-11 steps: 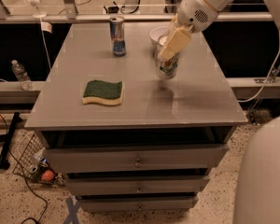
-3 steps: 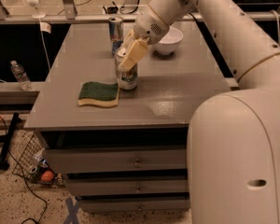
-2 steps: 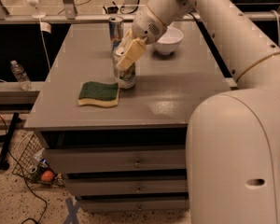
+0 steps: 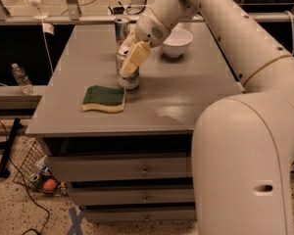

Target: Move 7up can near sponge

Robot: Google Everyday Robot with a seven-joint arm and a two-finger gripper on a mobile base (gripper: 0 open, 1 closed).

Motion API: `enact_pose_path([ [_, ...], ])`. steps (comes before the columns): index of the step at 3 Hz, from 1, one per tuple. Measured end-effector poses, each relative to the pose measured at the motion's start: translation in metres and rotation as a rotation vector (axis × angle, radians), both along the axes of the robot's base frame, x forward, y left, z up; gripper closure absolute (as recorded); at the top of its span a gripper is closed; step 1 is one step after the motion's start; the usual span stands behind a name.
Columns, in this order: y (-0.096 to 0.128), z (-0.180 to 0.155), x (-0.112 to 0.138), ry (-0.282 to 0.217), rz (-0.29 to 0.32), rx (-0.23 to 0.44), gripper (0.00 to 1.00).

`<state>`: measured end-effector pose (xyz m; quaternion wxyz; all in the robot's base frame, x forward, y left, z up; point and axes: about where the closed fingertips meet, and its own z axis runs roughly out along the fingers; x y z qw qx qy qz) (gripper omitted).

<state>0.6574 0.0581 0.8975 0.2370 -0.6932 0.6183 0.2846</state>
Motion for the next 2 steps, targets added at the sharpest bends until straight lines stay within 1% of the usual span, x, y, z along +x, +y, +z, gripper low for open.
enact_pose_path([
  [1,0.001,0.000,0.001,-0.001,-0.001,0.001,0.00],
  [2,-0.010,0.002,0.003,-0.033,-0.044,-0.094,0.00],
])
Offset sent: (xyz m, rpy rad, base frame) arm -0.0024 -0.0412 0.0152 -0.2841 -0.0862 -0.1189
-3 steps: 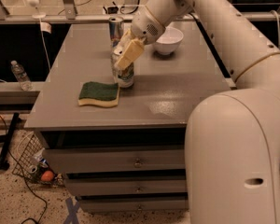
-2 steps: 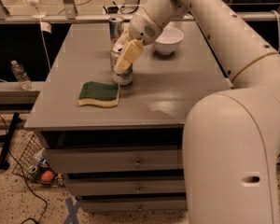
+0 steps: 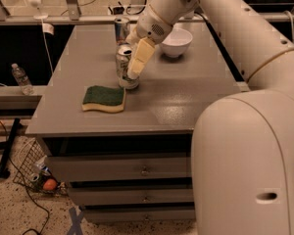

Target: Move 7up can near sponge

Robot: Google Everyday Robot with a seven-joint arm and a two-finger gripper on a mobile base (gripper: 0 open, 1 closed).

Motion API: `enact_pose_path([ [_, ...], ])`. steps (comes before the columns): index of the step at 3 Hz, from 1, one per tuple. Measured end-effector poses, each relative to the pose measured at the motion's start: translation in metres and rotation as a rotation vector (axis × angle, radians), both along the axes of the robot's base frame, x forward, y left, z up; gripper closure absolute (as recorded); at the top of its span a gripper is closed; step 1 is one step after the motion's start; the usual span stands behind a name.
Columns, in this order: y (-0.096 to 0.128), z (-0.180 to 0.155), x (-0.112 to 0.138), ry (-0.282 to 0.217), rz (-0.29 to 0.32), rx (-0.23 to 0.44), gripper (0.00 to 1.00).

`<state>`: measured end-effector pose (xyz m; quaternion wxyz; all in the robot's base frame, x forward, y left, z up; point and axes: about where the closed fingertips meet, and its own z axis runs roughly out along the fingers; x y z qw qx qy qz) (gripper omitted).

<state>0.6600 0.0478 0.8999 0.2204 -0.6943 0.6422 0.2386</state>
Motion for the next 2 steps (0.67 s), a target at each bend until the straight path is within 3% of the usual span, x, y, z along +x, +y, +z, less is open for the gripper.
enact_pose_path([
  [1,-0.031,0.024,-0.007,-0.071,-0.077,-0.037,0.00],
  [2,-0.101,0.063,-0.030,-0.182,-0.207,0.020,0.00],
])
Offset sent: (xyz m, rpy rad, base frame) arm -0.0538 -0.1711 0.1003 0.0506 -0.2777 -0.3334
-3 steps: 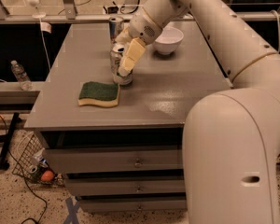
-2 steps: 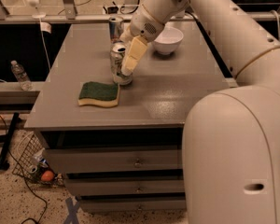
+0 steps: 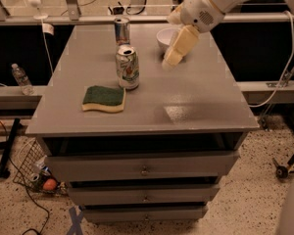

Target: Move 7up can near sponge

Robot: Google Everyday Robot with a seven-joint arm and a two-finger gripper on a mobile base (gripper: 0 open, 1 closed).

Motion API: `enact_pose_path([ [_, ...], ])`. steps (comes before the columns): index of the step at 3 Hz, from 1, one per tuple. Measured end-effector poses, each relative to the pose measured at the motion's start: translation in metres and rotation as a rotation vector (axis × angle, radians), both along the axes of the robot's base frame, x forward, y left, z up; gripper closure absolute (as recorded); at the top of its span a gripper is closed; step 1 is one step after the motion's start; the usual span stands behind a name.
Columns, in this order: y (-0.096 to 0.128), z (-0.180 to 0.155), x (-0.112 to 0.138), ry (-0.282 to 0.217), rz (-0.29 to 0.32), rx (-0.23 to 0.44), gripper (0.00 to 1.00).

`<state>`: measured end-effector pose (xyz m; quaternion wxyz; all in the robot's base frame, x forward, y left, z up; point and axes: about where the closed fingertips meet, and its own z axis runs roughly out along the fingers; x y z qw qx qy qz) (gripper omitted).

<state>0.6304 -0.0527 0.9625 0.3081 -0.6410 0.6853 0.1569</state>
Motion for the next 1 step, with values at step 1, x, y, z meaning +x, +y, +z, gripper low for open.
enact_pose_path([
  [1,-0.0532,0.0111,-0.0154,-0.048,-0.081,0.088,0.00],
])
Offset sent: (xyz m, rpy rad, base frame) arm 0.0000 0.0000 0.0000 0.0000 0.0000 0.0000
